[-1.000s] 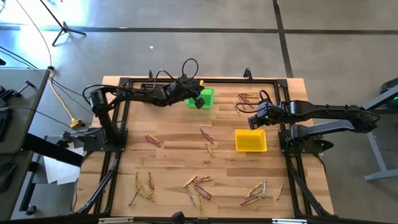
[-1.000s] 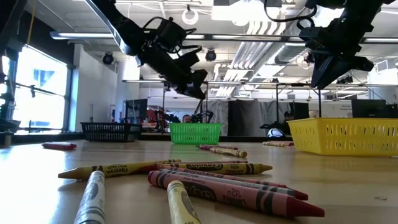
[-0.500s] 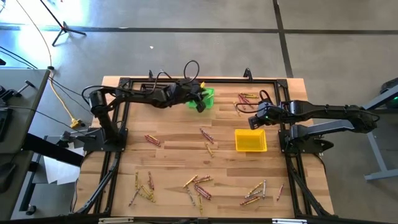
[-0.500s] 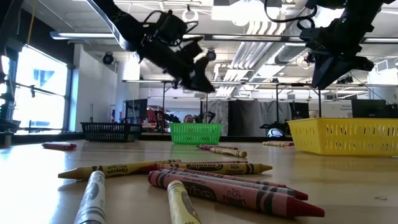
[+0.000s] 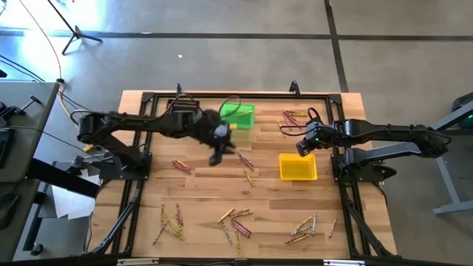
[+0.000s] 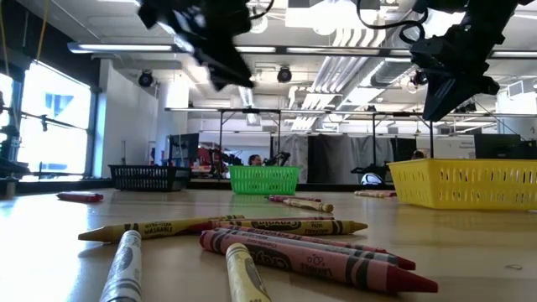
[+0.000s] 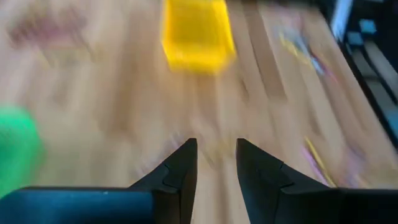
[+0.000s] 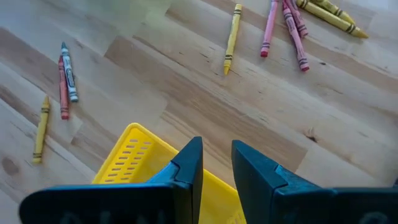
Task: Sort crayons
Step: Put the red crayon into the yellow basket, then put the gray crayon into the black basket
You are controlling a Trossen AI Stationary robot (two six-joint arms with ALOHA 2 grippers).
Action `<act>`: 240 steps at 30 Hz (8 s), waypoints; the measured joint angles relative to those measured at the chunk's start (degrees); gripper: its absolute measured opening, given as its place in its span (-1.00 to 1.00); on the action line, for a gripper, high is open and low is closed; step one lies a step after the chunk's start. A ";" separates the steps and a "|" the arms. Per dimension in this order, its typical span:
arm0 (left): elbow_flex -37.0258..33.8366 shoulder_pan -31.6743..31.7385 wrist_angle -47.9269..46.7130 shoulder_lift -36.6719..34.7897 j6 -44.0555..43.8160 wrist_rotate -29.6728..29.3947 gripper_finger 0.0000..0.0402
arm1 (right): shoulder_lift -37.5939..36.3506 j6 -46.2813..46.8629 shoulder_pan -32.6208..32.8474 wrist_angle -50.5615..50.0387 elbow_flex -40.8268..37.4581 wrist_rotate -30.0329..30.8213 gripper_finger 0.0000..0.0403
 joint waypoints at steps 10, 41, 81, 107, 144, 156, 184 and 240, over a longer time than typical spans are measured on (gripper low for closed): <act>-0.72 -17.67 -35.49 -1.60 -15.81 -5.80 -0.53 | 0.02 -7.07 0.00 0.00 0.00 -0.72 -0.65; -20.96 -22.87 -18.49 -1.57 1.63 -24.85 -0.71 | 0.02 -13.91 -5.22 0.04 0.00 -1.18 -0.65; -24.43 -19.26 -12.40 -1.65 4.21 -21.70 -0.83 | 0.02 -12.05 -5.75 0.07 0.00 -1.90 -0.65; -8.09 -15.30 12.34 -1.54 9.17 -30.40 -1.00 | -0.47 -6.06 -5.28 0.42 0.00 -1.90 -0.65; 29.50 -5.13 54.88 41.53 4.78 -10.83 -1.00 | -23.93 -2.04 6.54 6.14 0.02 7.66 -0.65; 29.99 -5.36 53.95 44.35 0.67 -10.91 -0.94 | -23.95 -2.02 6.54 3.21 0.02 7.67 -0.65; 29.94 -5.74 8.71 22.81 9.20 -15.88 -0.53 | -10.79 0.30 6.51 3.00 0.03 -0.87 -0.65; 29.92 -12.53 -66.79 -24.85 -7.13 -30.66 -0.55 | 63.93 -2.09 4.11 16.95 35.60 -13.77 -0.65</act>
